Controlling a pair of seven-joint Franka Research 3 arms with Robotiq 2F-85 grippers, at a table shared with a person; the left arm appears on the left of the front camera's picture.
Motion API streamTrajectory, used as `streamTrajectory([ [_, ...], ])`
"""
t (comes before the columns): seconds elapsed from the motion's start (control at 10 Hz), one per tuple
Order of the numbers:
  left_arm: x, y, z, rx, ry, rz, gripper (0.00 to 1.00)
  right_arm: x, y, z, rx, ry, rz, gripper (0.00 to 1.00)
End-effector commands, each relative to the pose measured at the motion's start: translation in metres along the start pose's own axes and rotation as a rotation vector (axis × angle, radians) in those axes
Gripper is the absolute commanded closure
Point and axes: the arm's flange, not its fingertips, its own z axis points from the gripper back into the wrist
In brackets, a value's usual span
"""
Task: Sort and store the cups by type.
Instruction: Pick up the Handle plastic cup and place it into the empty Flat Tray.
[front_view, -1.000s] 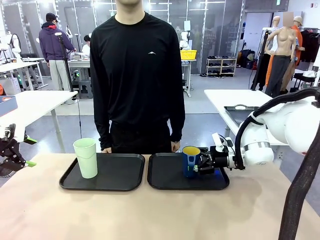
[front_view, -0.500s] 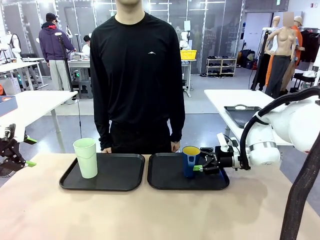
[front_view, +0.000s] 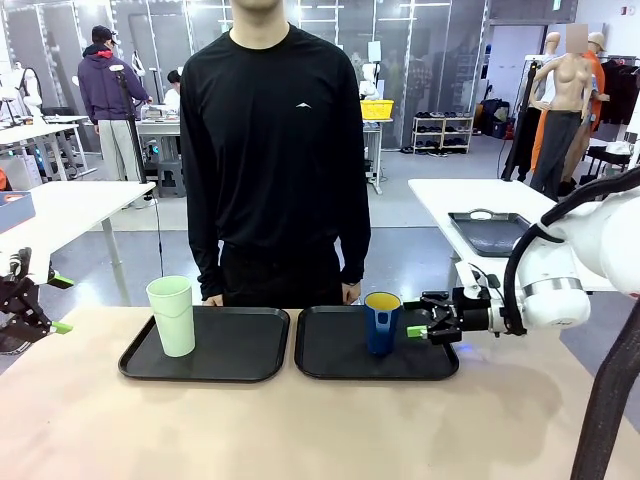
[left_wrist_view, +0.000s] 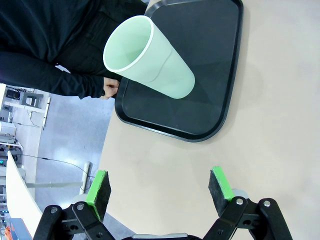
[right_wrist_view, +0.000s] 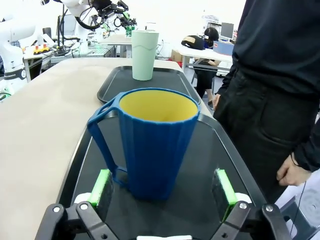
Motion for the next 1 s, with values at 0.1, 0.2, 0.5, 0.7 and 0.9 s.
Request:
streamTrajectory([
  [0.1,-0.001,0.0,-0.001,0.001,-0.01,-0.008,0.0,0.009,0.012,0.015,-0.033,0.022,-0.04,0.0],
  [0.2,-0.001,0.0,-0.001,0.001,-0.01,-0.008,0.0,0.009,0.017,0.017,-0.038,0.04,-0.051,0.0],
  [0.5,-0.001,0.0,-0.001,0.001,-0.01,-0.008,0.0,0.002,0.003,0.014,-0.021,0.005,-0.007,0.0],
  [0.7,-0.001,0.0,-0.001,0.001,-0.01,-0.008,0.0,0.002,0.003,0.014,-0.021,0.005,-0.007,0.0],
  [0.9,-0.001,0.0,-0.001,0.001,-0.01,-0.008,0.0,0.002,0.003,0.014,-0.021,0.005,-0.007,0.0],
])
